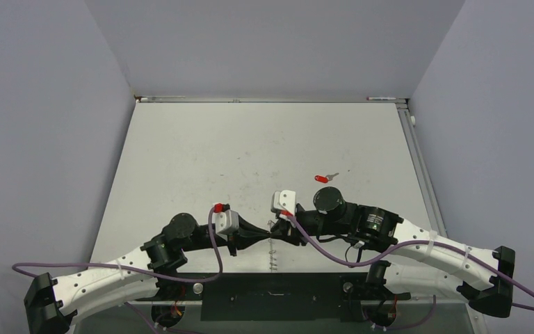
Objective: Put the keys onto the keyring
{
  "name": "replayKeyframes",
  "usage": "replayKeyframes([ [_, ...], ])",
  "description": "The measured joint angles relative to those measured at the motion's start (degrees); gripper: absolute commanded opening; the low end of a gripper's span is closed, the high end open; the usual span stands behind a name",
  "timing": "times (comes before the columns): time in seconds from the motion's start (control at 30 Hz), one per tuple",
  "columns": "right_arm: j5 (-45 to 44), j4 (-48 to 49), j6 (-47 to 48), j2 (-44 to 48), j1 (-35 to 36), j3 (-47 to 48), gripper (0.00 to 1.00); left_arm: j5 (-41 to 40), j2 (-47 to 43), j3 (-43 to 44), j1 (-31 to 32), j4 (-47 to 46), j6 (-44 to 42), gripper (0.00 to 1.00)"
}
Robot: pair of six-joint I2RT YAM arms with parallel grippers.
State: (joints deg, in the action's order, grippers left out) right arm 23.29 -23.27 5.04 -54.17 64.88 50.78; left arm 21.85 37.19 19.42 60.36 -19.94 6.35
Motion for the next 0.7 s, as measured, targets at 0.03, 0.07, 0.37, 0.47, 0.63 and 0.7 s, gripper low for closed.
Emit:
replayKeyframes([
  [0.03, -0.15, 0.04, -0.13, 0.0, 0.0, 0.0, 0.41, -0.15, 0.0, -0.07, 0.0, -0.17, 0.04, 0.0],
  [0.07, -0.42, 0.24, -0.39, 0.04, 0.04, 0.0, 0.49, -0.31, -0.07, -0.35, 0.0, -0.87, 0.17, 0.0],
  [0.37, -7.74, 9.09, -3.13, 6.97, 0.04, -1.11, 0.61, -1.07, -1.84, -6.01, 0.35, -13.2, 3.65, 0.0],
  [0.47, -12.57, 14.08, -4.74, 10.73, 0.04, -2.86, 0.59, -1.33, -1.46, -7.06, 0.35, -18.08, 5.09, 0.0],
  [0.63, -20.33, 21.2, -7.58, 14.19, 0.04, -6.4, 0.58, -3.63, -0.55, -9.9, 0.35, -28.17, 8.15, 0.0],
  [0.7, -23.04, 23.19, -8.44, 14.45, 0.04, -7.21, 0.57, -5.07, -0.2, -10.88, 0.35, -31.74, 9.79, 0.0],
])
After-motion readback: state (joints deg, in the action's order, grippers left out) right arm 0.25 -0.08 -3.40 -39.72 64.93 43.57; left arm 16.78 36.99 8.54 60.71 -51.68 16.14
